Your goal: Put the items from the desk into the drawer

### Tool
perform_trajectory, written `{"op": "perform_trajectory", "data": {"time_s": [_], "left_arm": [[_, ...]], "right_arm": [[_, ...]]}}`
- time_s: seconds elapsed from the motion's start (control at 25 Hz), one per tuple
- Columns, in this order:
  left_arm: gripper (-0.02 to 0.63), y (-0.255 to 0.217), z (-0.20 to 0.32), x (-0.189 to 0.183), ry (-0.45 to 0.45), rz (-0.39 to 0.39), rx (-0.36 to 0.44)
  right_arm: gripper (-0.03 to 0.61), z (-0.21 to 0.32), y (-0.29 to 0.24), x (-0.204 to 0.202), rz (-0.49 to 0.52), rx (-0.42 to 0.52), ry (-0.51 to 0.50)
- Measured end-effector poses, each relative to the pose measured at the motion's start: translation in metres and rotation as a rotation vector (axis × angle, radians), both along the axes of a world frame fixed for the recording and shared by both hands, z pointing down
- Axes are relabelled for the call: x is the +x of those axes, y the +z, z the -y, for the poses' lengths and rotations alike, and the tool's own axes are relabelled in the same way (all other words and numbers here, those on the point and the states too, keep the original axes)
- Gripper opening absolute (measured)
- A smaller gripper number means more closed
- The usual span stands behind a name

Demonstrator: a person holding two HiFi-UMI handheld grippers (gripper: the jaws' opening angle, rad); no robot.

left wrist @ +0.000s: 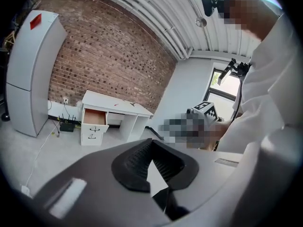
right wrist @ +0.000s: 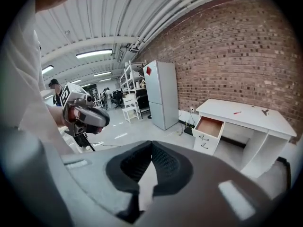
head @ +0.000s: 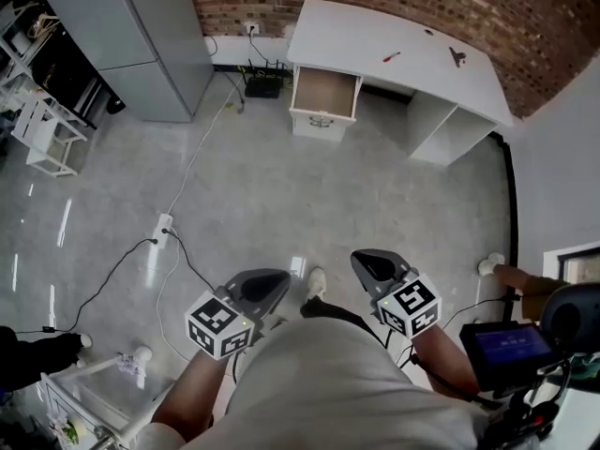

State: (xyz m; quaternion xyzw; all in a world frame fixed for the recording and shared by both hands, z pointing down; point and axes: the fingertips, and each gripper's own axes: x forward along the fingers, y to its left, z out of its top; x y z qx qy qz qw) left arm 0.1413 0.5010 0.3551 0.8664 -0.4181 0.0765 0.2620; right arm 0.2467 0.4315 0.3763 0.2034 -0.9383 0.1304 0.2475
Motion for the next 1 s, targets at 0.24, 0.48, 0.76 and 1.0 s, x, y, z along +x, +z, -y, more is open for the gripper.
{"op": "perform_trajectory", "data": {"time_s": [0.24,0.48,0.76,1.0], "left_arm": [[0.008,-0.012,0.101,-0.008,-0.045,0.052,0.036],[0.029,-0.016,0.175,-0.024,-0.042,0.047,0.034],[0.046,0.007,0.264,-0.072,0.046,0.021,0.016],[0.046,0.0,0.357,-0.125,0.216,0.015,0.038]], "right_arm": [[0.023,0.096,0.004,-0.001,0.03,0.008,0.013],[0.035,0.179,0.012,-0.008,0.035,-0.02,0.097],[0.037,0.27,0.034,-0.044,0.027,-0.066,0.21],[0.036,0.355,0.034,-0.079,-0.005,-0.108,0.401]]}}
